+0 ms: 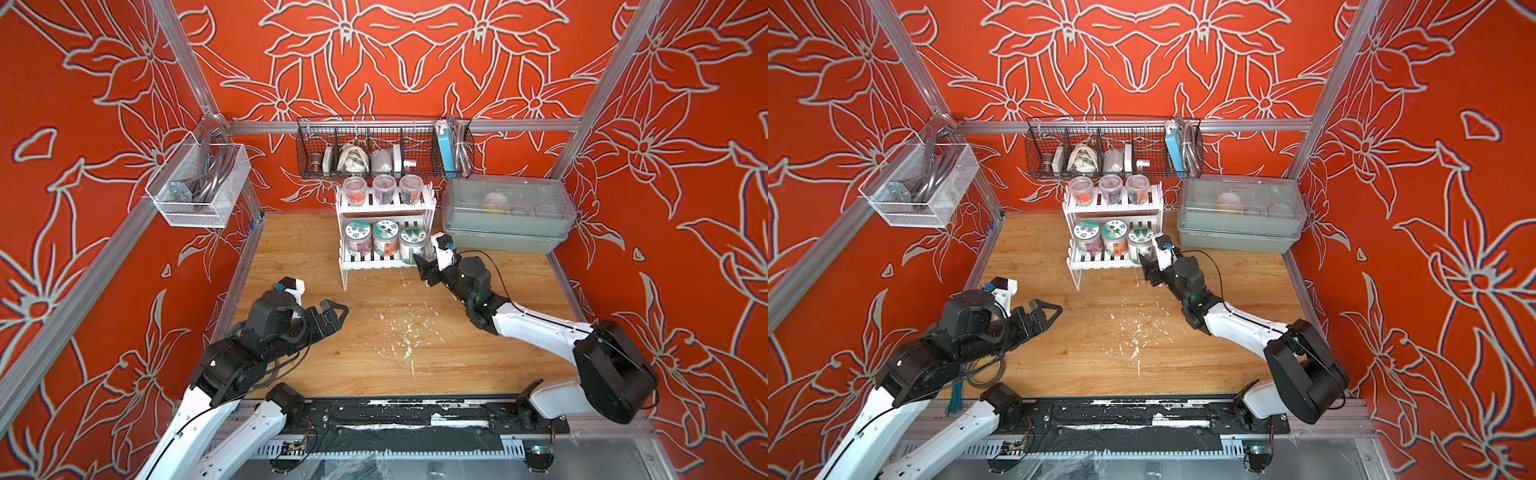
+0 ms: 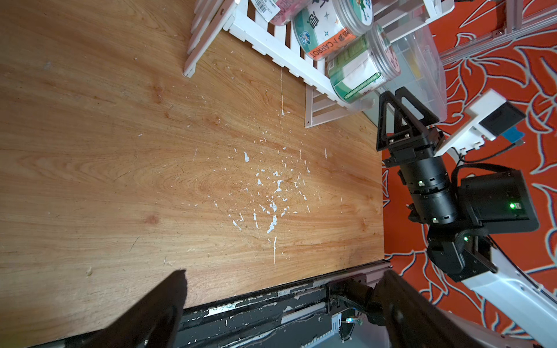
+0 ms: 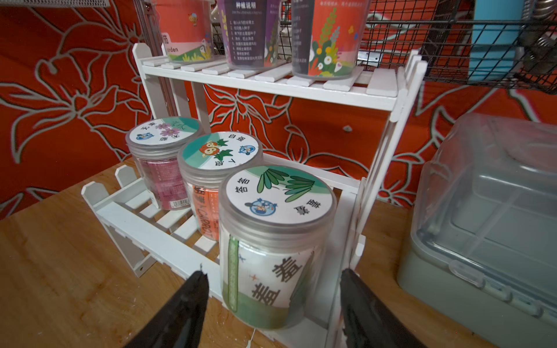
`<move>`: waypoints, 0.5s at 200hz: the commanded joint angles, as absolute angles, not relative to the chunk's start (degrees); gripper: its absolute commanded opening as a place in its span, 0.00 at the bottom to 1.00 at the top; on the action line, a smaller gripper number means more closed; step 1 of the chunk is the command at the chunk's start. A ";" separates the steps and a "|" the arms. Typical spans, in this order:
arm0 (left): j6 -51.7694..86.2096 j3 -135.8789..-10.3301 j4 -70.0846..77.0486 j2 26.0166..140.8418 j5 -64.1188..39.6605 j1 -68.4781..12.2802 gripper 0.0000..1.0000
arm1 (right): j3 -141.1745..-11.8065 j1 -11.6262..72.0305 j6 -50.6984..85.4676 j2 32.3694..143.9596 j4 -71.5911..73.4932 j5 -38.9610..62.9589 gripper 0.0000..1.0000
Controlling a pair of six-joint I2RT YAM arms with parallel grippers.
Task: Place the seed container on the shelf
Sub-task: Place the seed jar on the shelf.
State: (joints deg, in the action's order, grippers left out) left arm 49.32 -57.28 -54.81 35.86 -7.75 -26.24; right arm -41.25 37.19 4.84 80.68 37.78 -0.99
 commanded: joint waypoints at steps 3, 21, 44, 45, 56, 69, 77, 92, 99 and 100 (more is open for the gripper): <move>49.45 -57.05 -53.48 35.44 -8.35 -25.93 0.99 | -40.22 37.09 5.72 79.95 35.73 1.34 0.65; 49.31 -57.10 -53.58 35.33 -8.10 -25.93 0.99 | -41.22 37.09 6.20 81.21 35.60 3.61 0.60; 49.13 -57.05 -53.78 35.24 -7.87 -25.97 0.99 | -42.71 37.13 6.18 83.66 36.21 7.77 0.59; 49.13 -57.05 -53.79 35.24 -7.84 -25.95 0.99 | -42.80 37.11 6.17 83.75 36.25 7.88 0.59; 49.13 -57.04 -53.77 35.29 -7.82 -25.97 0.99 | -43.56 37.09 6.05 84.66 35.98 8.50 0.59; 49.13 -57.05 -53.80 35.26 -7.73 -25.94 0.99 | -44.08 37.09 5.73 85.60 36.37 8.34 0.59; 49.10 -57.05 -53.71 35.24 -7.73 -25.96 0.99 | -44.64 37.09 5.54 86.13 36.23 7.81 0.59; 48.96 -57.14 -53.61 35.40 -7.65 -25.97 0.99 | -46.12 37.09 4.95 87.25 35.17 7.03 0.58; 48.87 -57.13 -53.60 35.42 -7.65 -25.93 0.99 | -46.85 37.09 4.88 87.83 34.83 6.51 0.58; 48.87 -57.17 -53.61 35.42 -7.65 -25.97 0.99 | -46.94 37.09 4.81 87.86 34.82 6.42 0.58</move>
